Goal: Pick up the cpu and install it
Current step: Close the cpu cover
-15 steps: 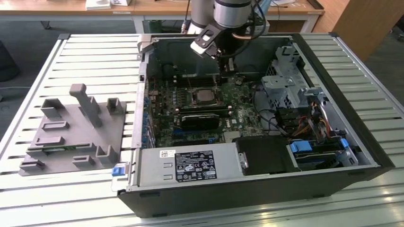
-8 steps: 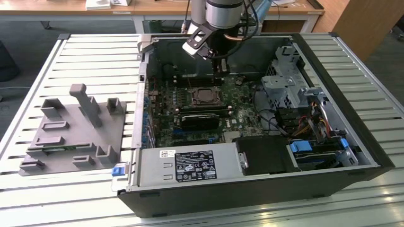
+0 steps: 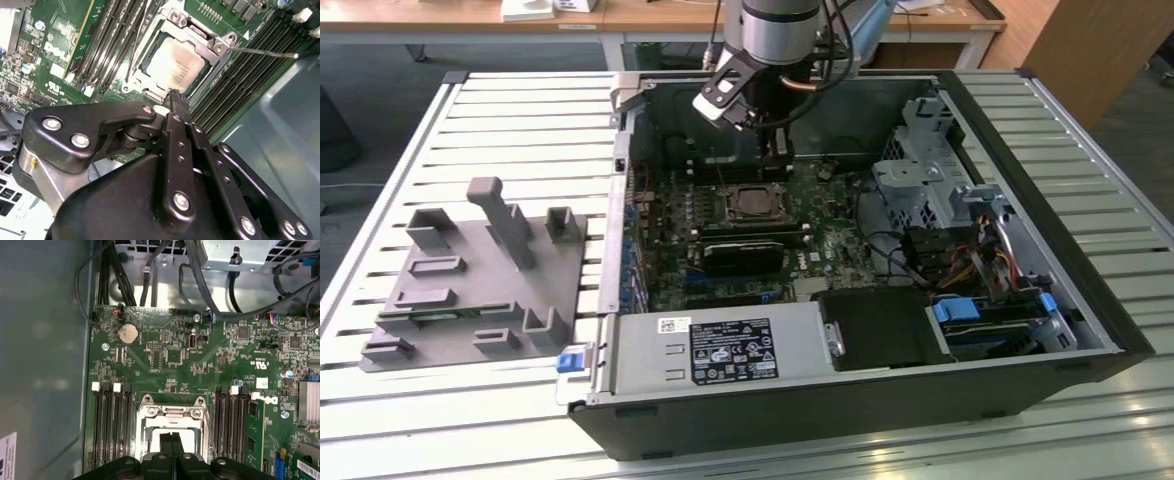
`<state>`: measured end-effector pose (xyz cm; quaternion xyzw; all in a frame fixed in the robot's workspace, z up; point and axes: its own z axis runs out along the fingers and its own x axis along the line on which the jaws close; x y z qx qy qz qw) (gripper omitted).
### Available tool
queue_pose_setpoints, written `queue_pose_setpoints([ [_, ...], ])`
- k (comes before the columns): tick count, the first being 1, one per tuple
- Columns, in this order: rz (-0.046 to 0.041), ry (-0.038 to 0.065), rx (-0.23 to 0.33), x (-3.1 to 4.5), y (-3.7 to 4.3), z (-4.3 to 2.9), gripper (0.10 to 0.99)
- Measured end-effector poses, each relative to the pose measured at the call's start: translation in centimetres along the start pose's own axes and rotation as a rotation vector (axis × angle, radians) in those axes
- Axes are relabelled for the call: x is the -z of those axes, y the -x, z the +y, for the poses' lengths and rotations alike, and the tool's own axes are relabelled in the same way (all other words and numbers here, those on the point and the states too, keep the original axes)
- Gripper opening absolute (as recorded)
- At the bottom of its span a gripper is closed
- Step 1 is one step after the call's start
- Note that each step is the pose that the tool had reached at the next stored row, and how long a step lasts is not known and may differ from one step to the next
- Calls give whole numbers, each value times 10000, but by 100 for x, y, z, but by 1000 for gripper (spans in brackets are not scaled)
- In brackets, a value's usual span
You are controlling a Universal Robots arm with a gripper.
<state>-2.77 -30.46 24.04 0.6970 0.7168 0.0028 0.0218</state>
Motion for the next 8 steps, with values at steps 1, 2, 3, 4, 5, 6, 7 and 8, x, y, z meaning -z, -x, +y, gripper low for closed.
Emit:
queue_pose_setpoints([
  [1,0,0,0,-3,0,-6,106],
  [2,0,0,0,-6,1,-12,106],
  [3,0,-1,0,-8,2,-17,106],
  [4,0,-1,0,-10,4,-24,106],
  [5,0,0,1,-11,8,-36,106],
  [6,1,0,0,-11,11,-46,106],
  [7,1,0,1,-12,15,-56,106],
  [8,2,0,0,-13,18,-62,106],
])
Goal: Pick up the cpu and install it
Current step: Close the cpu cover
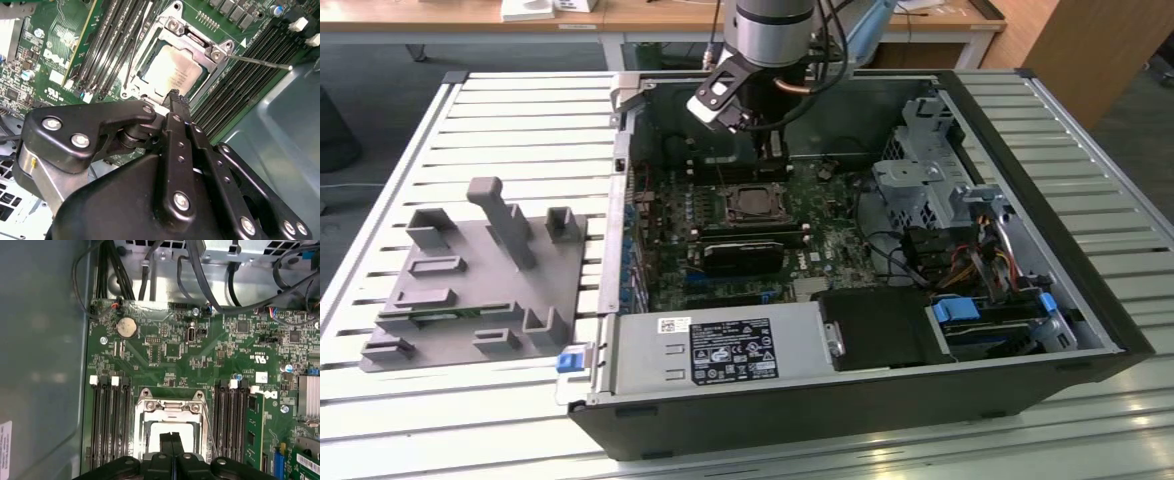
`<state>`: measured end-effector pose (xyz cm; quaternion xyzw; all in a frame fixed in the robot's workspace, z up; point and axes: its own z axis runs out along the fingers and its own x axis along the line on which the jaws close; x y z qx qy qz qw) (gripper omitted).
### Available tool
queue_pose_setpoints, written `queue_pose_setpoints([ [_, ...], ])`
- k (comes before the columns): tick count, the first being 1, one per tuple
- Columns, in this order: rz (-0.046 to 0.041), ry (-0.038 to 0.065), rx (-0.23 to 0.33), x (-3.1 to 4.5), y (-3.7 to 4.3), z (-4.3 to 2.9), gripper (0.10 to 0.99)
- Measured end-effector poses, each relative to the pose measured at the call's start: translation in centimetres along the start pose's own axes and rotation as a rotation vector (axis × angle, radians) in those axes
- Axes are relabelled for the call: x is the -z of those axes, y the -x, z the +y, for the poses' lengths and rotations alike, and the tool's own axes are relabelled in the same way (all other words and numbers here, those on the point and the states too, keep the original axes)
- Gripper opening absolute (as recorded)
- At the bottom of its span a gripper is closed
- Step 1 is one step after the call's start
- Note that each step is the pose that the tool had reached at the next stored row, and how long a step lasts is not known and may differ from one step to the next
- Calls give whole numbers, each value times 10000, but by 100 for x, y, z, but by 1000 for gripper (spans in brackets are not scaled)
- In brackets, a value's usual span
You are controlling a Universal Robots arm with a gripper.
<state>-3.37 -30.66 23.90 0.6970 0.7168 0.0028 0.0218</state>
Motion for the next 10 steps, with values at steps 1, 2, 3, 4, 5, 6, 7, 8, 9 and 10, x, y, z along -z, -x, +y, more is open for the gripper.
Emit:
queue_pose_setpoints([
  [1,0,0,0,-1,2,-6,106],
  [2,0,0,0,-3,4,-13,106],
  [3,0,0,0,-4,5,-18,106],
  [4,-1,0,0,-5,5,-22,106],
  [5,-2,-1,0,-5,5,-25,106],
  [6,-3,-1,0,-5,5,-28,106],
  [7,-3,-1,1,-6,6,-30,106],
  [8,-2,-1,0,-8,5,-32,106],
  [9,-1,0,0,-10,5,-34,106],
  [10,-1,0,0,-12,5,-37,106],
])
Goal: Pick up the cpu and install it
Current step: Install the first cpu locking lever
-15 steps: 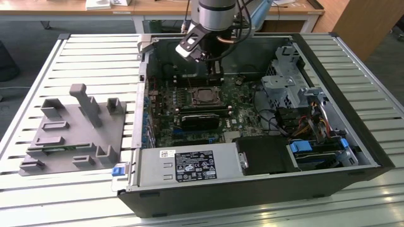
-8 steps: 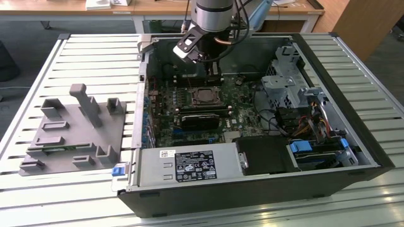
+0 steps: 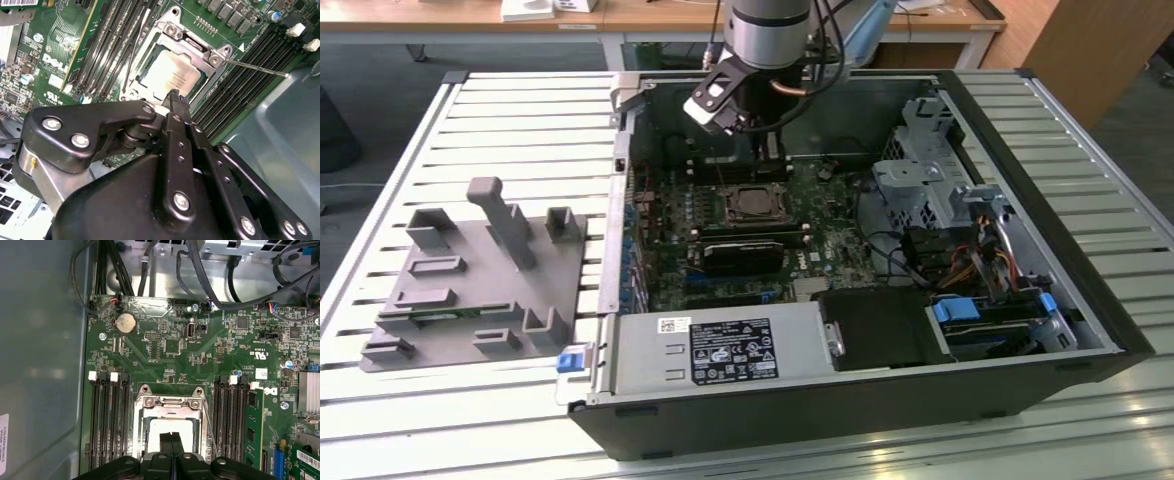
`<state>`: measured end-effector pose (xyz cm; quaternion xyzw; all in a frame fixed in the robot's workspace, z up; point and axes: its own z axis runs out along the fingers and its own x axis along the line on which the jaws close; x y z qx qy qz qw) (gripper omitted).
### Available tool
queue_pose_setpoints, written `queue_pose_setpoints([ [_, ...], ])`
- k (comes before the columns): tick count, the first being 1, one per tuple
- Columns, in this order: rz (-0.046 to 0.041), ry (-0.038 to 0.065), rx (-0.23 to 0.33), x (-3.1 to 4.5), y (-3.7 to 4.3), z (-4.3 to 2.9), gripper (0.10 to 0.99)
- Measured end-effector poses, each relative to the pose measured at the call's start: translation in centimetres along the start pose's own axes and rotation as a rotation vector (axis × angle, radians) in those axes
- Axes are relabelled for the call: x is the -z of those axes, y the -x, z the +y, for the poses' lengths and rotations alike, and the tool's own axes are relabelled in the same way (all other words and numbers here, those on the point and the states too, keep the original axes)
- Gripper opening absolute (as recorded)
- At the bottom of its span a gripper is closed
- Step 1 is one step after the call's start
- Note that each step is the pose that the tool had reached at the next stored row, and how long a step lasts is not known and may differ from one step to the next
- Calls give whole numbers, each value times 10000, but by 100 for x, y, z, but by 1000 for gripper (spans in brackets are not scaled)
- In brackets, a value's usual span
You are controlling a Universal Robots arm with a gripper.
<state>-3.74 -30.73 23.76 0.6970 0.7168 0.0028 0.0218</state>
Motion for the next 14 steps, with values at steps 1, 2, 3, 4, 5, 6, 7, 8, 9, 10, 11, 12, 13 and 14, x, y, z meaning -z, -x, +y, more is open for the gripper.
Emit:
queue_pose_setpoints([
  [1,-2,-2,0,-1,0,-4,106],
  [2,-1,-2,0,-2,0,-6,106],
  [3,-2,-2,1,-2,0,-7,106],
  [4,-2,-2,2,-2,0,-7,106],
  [5,-1,-1,2,-3,0,-7,106],
  [6,-1,-1,0,-3,0,-8,106],
  [7,0,0,0,-2,0,-8,106],
  [8,-1,-1,0,3,0,-8,106],
  [9,0,0,0,13,0,-8,106],
  [10,0,0,0,27,0,-7,106],
  [11,-1,-1,0,47,1,-6,106],
  [12,1,0,0,73,1,-5,106],
  [13,0,-1,0,99,2,-5,106],
  [14,-1,-1,-1,126,3,-4,106],
])
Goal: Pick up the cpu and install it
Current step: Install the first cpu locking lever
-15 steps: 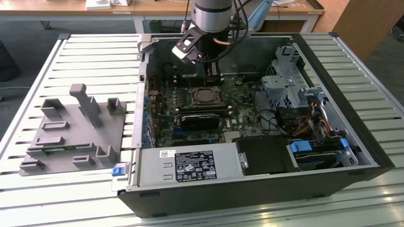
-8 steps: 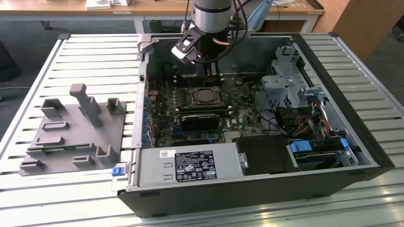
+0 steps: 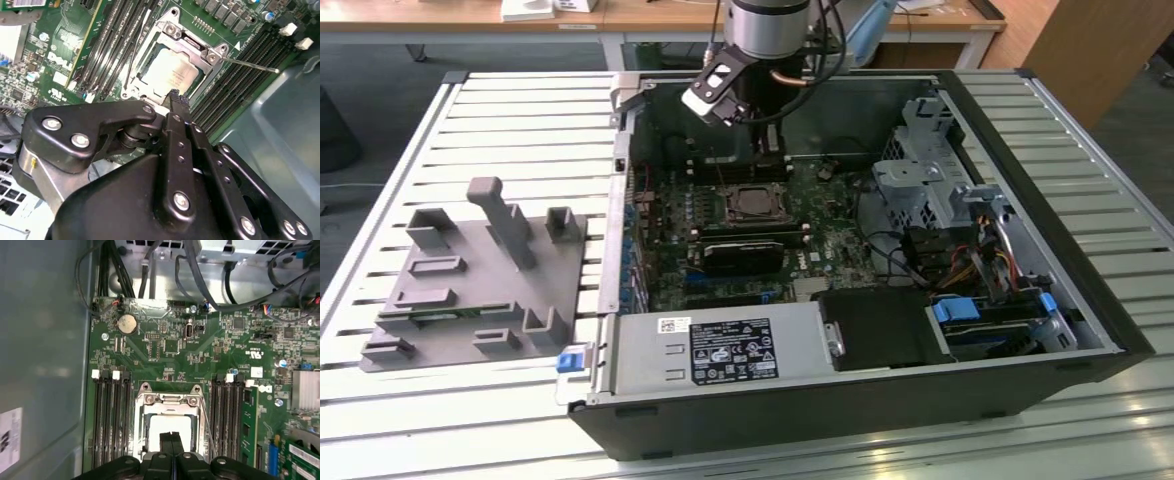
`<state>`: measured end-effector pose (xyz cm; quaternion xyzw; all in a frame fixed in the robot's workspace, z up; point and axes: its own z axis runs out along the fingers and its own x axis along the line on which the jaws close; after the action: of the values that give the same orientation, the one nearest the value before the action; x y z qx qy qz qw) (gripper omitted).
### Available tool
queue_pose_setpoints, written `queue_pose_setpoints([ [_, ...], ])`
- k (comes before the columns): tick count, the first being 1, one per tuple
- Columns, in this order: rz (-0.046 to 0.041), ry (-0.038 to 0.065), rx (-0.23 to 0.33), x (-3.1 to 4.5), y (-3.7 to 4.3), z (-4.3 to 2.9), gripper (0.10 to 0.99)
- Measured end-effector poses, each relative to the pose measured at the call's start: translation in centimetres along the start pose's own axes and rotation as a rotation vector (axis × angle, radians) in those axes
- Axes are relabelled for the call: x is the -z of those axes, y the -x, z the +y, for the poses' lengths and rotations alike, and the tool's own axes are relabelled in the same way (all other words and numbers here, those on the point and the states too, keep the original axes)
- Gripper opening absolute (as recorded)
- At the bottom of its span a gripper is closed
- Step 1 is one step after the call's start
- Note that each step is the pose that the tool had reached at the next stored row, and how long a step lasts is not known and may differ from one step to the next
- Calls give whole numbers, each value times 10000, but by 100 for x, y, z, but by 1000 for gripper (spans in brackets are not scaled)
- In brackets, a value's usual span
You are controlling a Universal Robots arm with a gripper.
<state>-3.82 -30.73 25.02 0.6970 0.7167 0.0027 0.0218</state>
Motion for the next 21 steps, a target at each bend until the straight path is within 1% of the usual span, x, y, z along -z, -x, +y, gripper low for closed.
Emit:
queue_pose_setpoints([
  [3,1,1,1,99,3,4,106],
  [4,-1,0,2,117,3,4,106],
  [6,6,5,152,117,3,2,106],
  [21,81,57,2752,98,3,1,106],
])
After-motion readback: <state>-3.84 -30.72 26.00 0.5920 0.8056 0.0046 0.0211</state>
